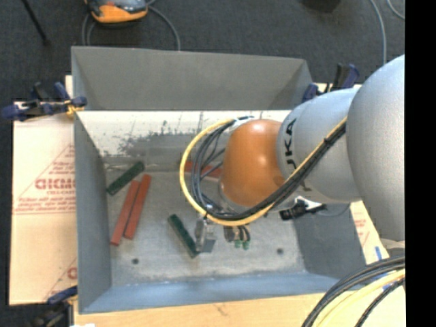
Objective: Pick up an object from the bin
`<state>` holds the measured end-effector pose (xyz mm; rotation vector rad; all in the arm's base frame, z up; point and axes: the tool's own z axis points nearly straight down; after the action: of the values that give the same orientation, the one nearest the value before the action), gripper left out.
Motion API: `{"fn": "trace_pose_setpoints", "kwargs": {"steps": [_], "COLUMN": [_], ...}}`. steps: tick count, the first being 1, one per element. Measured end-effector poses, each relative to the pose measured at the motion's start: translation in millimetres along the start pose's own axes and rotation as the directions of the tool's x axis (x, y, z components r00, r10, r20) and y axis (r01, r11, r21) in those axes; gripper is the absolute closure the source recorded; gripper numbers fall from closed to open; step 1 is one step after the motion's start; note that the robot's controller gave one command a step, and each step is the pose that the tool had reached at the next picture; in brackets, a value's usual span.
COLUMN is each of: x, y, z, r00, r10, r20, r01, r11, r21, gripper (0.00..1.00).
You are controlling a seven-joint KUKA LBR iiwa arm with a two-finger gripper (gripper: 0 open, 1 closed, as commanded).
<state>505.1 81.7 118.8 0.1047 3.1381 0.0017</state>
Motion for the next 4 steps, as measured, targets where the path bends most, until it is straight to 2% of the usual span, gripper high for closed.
{"fn": "trace_pose_setpoints", "kwargs": {"steps": [1, 2, 3, 4], "x": [-3.6, 20.2, 20.2, 0.5], "y": [10.1, -8.2, -8.0, -15.2], "z": [15.8, 46.4, 46.3, 47.5], "r00": [0.989, 0.968, 0.968, 0.882], "r10": [-0.151, -0.251, -0.252, -0.471], "r20": [0.003, 0.01, 0.011, 0.0], "r01": [0.151, 0.251, 0.252, 0.471], "r11": [0.989, 0.968, 0.968, 0.882], "r21": [0.003, -0.001, -0.001, 0.001], "gripper": [1.0, 0.0, 0.0, 0.0]}}
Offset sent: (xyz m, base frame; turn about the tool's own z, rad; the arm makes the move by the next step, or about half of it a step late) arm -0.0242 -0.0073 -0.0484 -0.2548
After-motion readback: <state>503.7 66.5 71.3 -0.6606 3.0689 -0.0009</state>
